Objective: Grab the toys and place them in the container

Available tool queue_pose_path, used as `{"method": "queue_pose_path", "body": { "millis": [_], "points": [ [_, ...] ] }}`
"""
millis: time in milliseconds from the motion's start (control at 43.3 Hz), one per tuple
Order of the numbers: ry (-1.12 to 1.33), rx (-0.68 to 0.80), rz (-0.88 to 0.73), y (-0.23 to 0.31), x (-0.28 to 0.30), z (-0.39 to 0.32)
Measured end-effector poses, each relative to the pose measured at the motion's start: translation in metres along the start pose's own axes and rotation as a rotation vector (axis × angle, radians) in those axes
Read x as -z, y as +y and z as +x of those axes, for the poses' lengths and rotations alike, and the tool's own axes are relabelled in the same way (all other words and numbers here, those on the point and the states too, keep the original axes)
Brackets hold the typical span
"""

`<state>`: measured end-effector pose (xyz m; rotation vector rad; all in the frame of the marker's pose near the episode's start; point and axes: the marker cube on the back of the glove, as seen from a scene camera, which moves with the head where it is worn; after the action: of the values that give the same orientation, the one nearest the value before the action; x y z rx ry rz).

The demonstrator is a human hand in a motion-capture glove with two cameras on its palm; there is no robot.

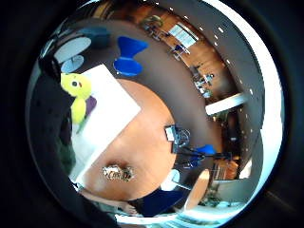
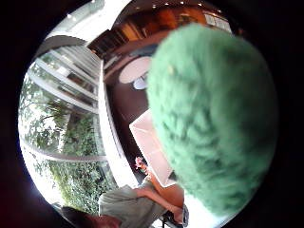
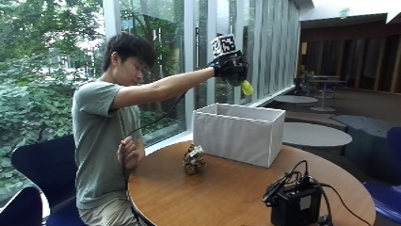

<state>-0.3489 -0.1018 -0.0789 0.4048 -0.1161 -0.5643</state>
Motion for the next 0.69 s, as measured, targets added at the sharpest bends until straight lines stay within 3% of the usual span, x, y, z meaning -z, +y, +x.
{"method": "queue_pose_path", "body": {
  "millis": [69,162,277,462,693],
  "points": [
    [0.066,-0.028,-0.096,-0.008,-0.018,-0.014],
    [0.034,-0.226,-0.206,-0.020,-0.027,-0.026],
    [0.159,-0.069,-0.191,0.005,-0.024,-0.011],
    [0.278,-0.061,-0.226,0.069,-0.013,0.014],
    [0.117,-0.024,-0.328,0.176,-0.061,0.057]
  ]
}}
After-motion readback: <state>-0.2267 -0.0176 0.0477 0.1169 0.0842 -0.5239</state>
